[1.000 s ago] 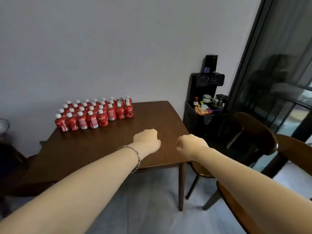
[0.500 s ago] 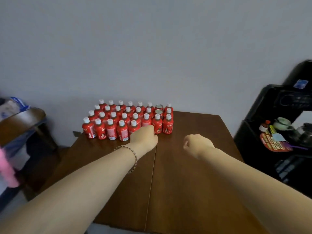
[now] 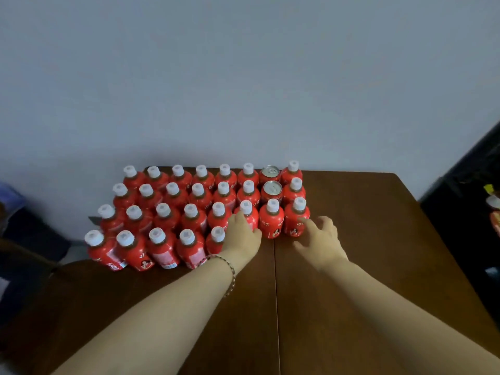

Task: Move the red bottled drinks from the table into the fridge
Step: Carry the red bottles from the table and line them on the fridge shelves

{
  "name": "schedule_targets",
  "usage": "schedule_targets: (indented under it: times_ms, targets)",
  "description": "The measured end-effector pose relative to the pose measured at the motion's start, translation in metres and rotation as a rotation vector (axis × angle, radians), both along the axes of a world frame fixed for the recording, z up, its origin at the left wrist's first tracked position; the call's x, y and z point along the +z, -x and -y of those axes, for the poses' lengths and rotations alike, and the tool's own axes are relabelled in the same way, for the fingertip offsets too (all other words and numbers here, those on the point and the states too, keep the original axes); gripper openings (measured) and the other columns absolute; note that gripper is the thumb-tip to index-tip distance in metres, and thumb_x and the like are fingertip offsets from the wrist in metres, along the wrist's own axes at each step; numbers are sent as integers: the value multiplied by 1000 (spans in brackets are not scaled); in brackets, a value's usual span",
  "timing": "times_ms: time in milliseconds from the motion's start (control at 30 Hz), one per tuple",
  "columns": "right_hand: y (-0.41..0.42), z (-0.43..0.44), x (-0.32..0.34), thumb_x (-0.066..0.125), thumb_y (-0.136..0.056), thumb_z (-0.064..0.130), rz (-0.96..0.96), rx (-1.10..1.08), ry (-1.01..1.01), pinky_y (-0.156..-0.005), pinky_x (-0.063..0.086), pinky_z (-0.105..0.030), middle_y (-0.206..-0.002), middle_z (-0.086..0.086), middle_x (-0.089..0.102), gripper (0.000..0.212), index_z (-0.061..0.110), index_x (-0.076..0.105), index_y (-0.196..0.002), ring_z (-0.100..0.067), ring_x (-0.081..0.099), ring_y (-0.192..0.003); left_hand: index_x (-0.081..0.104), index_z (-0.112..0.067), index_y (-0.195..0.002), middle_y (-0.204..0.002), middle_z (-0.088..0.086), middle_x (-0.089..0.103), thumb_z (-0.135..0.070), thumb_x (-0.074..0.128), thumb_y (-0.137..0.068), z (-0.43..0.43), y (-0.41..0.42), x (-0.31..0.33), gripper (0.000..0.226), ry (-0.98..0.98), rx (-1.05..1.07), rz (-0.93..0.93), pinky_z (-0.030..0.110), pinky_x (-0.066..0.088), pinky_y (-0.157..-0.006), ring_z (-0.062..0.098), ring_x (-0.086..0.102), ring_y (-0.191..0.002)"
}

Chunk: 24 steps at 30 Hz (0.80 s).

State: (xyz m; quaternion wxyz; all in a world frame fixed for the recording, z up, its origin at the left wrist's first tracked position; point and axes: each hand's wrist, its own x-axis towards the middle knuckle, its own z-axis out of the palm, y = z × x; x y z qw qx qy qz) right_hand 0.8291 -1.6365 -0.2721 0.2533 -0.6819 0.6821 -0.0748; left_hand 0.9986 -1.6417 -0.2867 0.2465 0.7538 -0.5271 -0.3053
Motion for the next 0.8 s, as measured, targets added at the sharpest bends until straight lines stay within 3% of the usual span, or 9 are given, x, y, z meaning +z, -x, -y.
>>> schedule_targets:
  times_ms: [200, 333, 433, 567, 667, 800]
  targets:
    - [-13, 83, -57, 71, -75, 51, 136, -84, -71, -115, 14, -46, -154, -16, -17, 80, 41, 29, -142, -33, -13, -143, 21, -5, -146, -151, 13, 21, -22, 60, -90, 69, 2, -58, 71, -22, 133, -128, 33, 25, -113, 25, 25, -139]
    - [-31, 106, -92, 73, -62, 64, 205, -124, -39, -118, 5, -48, -154, -14, -14, 86, 40, 36, -137, -31, -19, -141, 47, -2, -123, -125, 15, 52, -23, 61, -89, 83, 12, -77, 44, 148, 320, -13, 35, 35, -100, 28, 46, -119]
    - [-43, 110, -107, 73, -56, 69, 207, -237, 105, -116, 11, -51, -153, -12, 1, 78, 35, 52, -123, -32, -10, -140, 53, -2, -112, -110, 12, 60, -22, 62, -88, 83, 11, -86, 33, 234, 341, 34, 38, 39, -91, 28, 53, -106]
    - [-47, 116, -117, 76, -55, 63, 229, -297, 245, -110, 24, -51, -145, -10, 22, 60, 28, 64, -102, -30, 8, -137, 56, -9, -104, -102, 4, 61, -23, 66, -85, 80, -4, -92, 26, 275, 199, 15, 43, 42, -89, 23, 55, -100]
    - [-38, 116, -120, 80, -56, 52, 310, -281, 302, -108, 26, -44, -139, -9, 29, 46, 25, 69, -92, -27, 13, -133, 57, -12, -114, -109, 0, 61, -22, 67, -85, 67, -15, -93, 32, 242, -17, -69, 32, 41, -95, 17, 54, -106]
    - [-4, 105, -121, 69, -51, 56, 376, -78, 256, -108, 21, -31, -134, -7, 31, 52, 23, 71, -91, -20, 15, -131, 57, -22, -117, -118, -9, 60, -24, 68, -84, 48, -22, -89, 35, 103, -246, -228, 25, 40, -99, 6, 53, -114]
